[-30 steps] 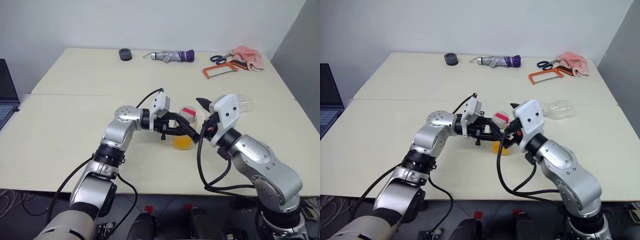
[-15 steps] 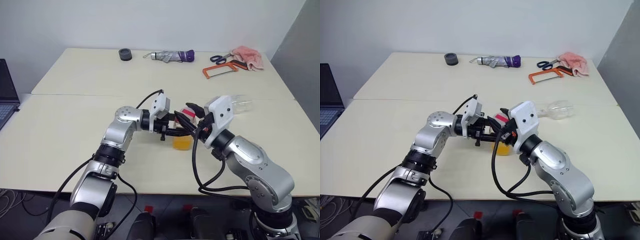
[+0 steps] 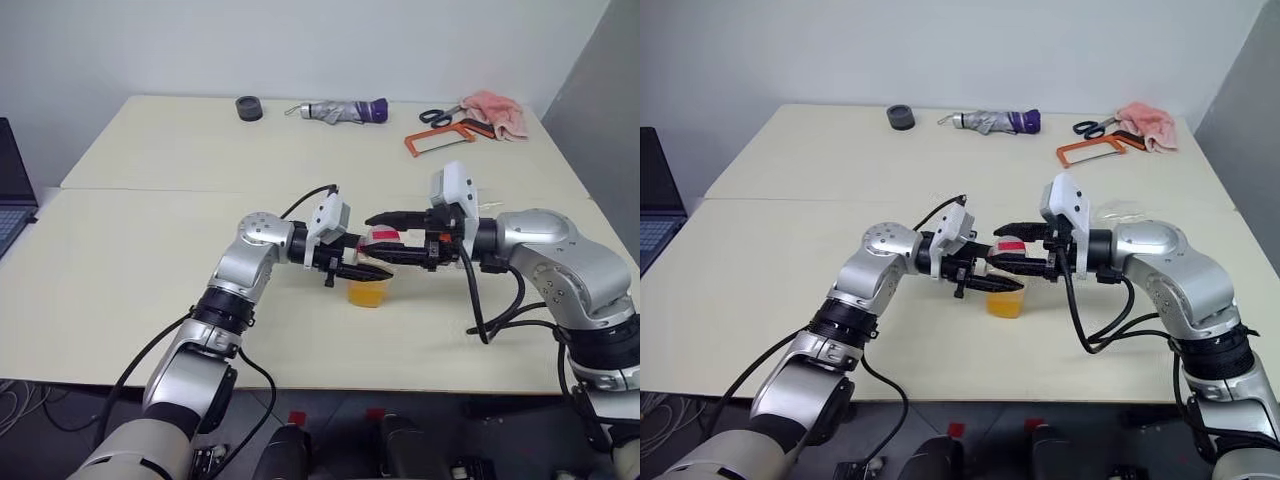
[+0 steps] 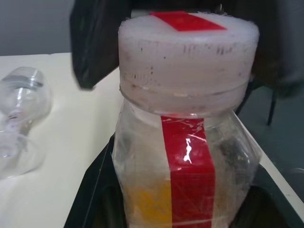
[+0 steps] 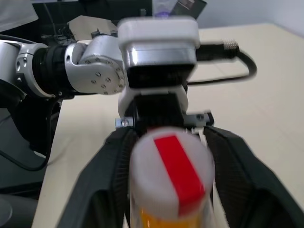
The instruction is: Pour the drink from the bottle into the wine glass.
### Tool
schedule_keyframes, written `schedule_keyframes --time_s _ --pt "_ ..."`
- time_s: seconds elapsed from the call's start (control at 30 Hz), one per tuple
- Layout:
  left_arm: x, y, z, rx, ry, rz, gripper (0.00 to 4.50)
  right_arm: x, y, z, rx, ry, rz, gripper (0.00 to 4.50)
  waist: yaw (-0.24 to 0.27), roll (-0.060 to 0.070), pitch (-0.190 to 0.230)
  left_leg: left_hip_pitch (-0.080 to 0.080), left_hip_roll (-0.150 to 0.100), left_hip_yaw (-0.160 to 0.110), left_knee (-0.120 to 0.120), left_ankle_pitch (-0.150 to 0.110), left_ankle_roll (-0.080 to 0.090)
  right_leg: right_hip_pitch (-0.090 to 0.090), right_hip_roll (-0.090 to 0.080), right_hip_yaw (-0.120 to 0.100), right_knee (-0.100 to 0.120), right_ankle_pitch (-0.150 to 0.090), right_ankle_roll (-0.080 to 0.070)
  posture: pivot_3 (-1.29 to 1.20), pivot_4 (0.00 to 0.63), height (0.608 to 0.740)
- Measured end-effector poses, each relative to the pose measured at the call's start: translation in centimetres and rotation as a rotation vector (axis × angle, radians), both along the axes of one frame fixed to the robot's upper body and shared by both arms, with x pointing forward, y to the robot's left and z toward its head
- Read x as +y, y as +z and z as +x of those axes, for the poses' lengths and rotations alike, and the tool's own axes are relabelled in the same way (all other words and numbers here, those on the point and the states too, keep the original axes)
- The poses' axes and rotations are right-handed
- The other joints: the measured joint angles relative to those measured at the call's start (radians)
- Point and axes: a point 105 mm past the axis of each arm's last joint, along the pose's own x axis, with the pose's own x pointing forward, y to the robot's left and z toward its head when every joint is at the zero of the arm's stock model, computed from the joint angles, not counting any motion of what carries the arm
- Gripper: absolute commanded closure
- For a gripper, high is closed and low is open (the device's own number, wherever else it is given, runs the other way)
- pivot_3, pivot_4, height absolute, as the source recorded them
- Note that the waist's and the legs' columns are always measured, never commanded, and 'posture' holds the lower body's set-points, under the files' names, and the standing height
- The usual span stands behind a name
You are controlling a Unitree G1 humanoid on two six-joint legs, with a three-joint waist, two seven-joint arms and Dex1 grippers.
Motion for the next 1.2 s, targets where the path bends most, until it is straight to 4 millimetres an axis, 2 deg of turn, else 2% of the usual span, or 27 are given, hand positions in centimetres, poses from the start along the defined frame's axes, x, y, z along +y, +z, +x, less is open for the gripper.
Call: schedule_keyframes --time_s 0.07,0.17,0.23,0.33,0.4,0.57,0.67,0.9,1.2 --pt "0.4 0.4 0.4 -0.009 0.028 -0.013 2.69 -0.8 0.3 -0.1 -0.004 -0.088 0.042 0.21 0.001 0.0 0.0 0.0 -0.001 0.001 0.001 0.0 0.0 0.0 -0.001 0.001 0.0 0.0 0.0 0.0 0.15 0.74" --pt "0.2 0.5 0.6 -0.009 0.04 -0.027 2.69 -1.0 2.7 -1.4 -0.067 -0.183 0.156 0.17 0.006 0.0 0.0 0.0 0.0 -0.001 0.001 0.0 0.0 0.0 -0.001 0.0 0.0 0.0 0.0 0.0 0.15 0.74" --pt "-0.1 0.4 0.7 -0.003 0.046 -0.035 2.69 -0.6 3.4 -2.9 -0.093 -0.23 0.205 0.17 0.007 0.0 0.0 0.0 0.0 -0.001 0.0 0.0 0.0 0.0 0.0 0.0 0.0 0.0 0.0 0.0 0.15 0.74" --pt "-0.1 0.2 1.1 0.003 0.053 -0.034 2.69 -0.1 1.9 -3.8 -0.036 -0.369 0.275 0.17 0.005 0.0 0.0 0.0 -0.001 -0.001 0.0 0.0 0.0 0.0 0.0 0.0 0.001 0.0 0.0 0.0 0.15 0.74" --pt "-0.4 0.3 1.3 0.002 0.049 -0.037 2.69 0.3 0.9 -3.6 -0.032 -0.497 0.262 0.17 0.004 0.0 0.0 0.001 -0.001 0.0 0.001 0.0 0.0 0.0 0.001 0.001 0.001 0.0 0.0 0.0 0.15 0.74" --pt "-1.2 0.9 1.7 -0.03 0.035 -0.028 2.69 0.8 1.2 -2.3 -0.097 -0.718 0.274 0.17 0.003 0.0 0.0 0.001 -0.002 0.001 0.001 0.0 -0.001 0.0 0.003 0.001 0.001 0.0 0.0 0.0 0.15 0.74" --pt "-1.4 0.9 1.8 -0.037 0.02 -0.023 2.69 1.1 1.6 -2.0 -0.128 -0.769 0.282 0.17 0.003 0.0 0.0 0.001 -0.002 0.0 0.0 0.001 -0.001 0.0 0.003 0.001 0.001 0.0 0.0 0.0 0.15 0.74" --pt "-1.8 0.2 1.9 -0.028 0.002 -0.011 2.69 2.2 1.1 -1.7 -0.11 -0.807 0.292 0.17 0.002 0.0 0.0 0.001 -0.002 0.0 0.0 0.0 -0.001 0.0 0.003 0.001 0.001 0.0 0.0 0.0 0.15 0.74" --pt "-2.0 0.2 2.0 -0.042 -0.003 -0.007 2.69 2.1 0.3 -1.6 -0.079 -0.871 0.306 0.17 -0.005 0.0 0.0 0.001 -0.002 0.0 0.0 0.0 0.0 0.0 0.003 0.001 0.001 0.0 0.0 0.0 0.15 0.74"
